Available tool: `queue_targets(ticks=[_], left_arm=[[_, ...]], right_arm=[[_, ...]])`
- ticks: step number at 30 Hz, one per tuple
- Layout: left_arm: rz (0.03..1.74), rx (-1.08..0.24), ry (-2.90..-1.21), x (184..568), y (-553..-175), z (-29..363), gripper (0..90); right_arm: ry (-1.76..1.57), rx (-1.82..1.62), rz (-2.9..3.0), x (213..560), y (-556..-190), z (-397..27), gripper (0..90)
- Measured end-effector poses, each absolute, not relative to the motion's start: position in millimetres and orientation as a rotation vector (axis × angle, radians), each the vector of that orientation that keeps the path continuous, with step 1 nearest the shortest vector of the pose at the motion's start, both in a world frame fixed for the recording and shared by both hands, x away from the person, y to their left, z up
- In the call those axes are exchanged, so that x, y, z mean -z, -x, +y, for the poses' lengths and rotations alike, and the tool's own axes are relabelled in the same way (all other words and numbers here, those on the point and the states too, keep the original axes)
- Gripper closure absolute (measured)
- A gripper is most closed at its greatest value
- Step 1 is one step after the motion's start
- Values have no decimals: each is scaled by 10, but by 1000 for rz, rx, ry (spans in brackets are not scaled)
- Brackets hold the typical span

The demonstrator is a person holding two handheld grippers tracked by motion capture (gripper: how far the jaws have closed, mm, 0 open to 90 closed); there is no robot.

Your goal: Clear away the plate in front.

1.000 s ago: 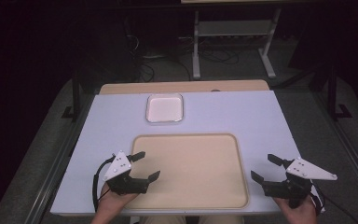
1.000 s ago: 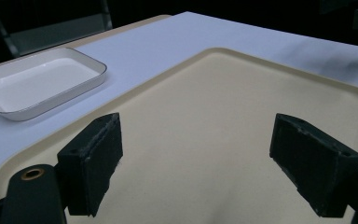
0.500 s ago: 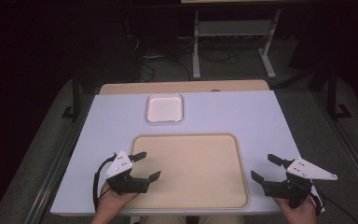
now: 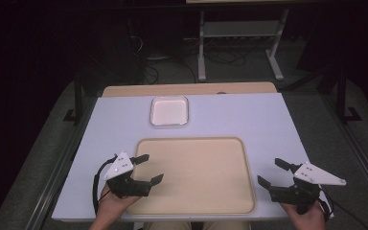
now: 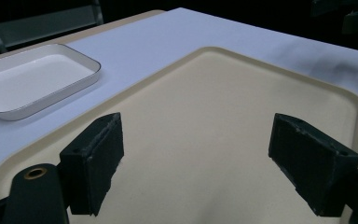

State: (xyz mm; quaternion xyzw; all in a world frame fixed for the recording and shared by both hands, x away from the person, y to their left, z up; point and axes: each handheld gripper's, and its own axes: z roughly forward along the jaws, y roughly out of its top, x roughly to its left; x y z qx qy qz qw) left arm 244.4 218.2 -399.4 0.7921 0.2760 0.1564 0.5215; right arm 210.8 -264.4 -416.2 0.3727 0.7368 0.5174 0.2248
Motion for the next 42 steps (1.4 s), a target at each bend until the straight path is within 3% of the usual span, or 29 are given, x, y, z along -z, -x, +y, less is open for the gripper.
queue_targets(ticks=[37,42], left_arm=[[751,-321,-1959,3765,-3123,2153,161],[788,-340,-1960,3720,-3280,2136,200]], right_arm=[[-1044,-1420,2019,4164,-2083,-2680,132],[-1045,-1416,2024,4165,-2085,-2671,132]])
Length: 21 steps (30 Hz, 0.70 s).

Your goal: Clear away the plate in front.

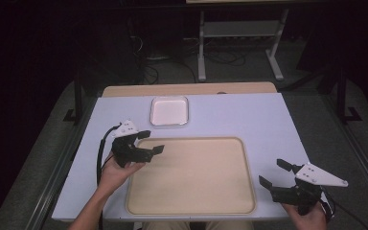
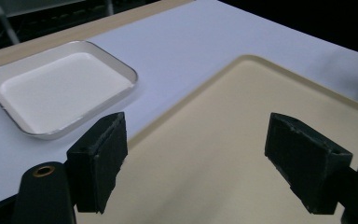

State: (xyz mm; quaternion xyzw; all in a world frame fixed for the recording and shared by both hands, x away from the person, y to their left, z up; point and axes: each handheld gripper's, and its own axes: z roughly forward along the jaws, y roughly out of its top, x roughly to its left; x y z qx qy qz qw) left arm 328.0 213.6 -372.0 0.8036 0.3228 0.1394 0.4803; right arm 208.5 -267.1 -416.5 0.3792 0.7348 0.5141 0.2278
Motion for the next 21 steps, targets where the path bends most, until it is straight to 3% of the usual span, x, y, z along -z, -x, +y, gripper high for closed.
queue_targets(ticks=[21], left_arm=[[907,-376,-1978,3533,-3977,2057,222]], right_arm=[[-1047,-1428,2016,4167,-2084,-2688,131]])
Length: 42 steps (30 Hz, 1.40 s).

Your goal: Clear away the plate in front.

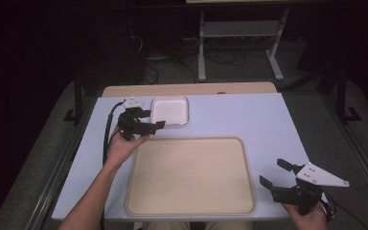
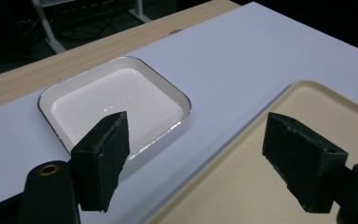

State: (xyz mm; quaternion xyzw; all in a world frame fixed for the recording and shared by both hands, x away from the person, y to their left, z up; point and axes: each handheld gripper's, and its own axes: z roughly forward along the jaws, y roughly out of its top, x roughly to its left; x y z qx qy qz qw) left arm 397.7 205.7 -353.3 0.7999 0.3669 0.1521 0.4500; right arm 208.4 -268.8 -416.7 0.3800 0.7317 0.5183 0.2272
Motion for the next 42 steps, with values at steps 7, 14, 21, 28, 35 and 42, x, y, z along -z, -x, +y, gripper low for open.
queue_targets(ticks=[7,14,21,28,35,42], left_arm=[[963,-380,-1967,3480,-4179,2115,254],[1063,-393,-1977,3509,-4447,2170,275],[1104,-403,-2010,3520,-4665,2134,286],[1183,-402,-2013,3626,-4886,2113,310],[1244,-391,-1958,3735,-4988,2157,366],[1337,-335,-1918,3906,-5101,2224,410]], right_arm=[[-1054,-1435,2010,4170,-2088,-2705,132],[-1058,-1439,2017,4178,-2103,-2706,132],[-1061,-1446,2011,4176,-2102,-2716,133],[-1060,-1454,2017,4178,-2106,-2718,133],[-1066,-1459,2016,4180,-2106,-2725,133],[-1066,-1465,2012,4176,-2101,-2730,133]])
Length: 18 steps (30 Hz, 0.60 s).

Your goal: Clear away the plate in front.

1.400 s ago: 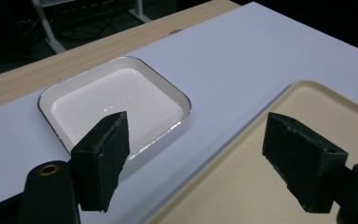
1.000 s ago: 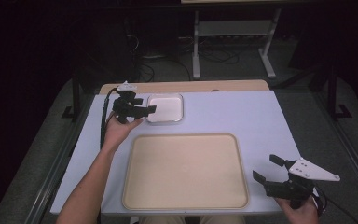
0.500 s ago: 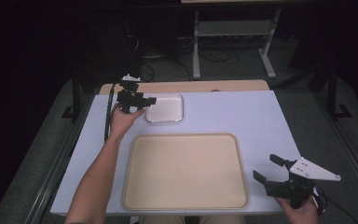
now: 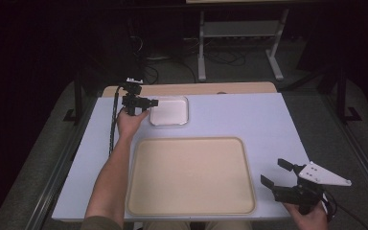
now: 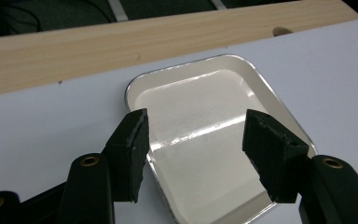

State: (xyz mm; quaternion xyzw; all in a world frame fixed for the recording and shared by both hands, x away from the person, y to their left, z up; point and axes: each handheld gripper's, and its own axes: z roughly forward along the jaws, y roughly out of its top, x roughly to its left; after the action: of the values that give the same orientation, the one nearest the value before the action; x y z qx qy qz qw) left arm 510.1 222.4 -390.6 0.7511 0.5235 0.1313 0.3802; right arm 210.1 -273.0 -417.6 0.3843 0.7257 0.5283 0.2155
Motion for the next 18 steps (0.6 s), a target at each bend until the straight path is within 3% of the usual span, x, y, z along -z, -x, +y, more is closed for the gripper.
queue_targets(ticks=[12,18], left_arm=[[1430,-274,-1928,4209,-5225,2214,473],[1473,-307,-1945,4275,-5245,2193,489]], right_arm=[[-1081,-1465,2011,4186,-2122,-2731,137],[-1090,-1467,2002,4184,-2117,-2744,138]])
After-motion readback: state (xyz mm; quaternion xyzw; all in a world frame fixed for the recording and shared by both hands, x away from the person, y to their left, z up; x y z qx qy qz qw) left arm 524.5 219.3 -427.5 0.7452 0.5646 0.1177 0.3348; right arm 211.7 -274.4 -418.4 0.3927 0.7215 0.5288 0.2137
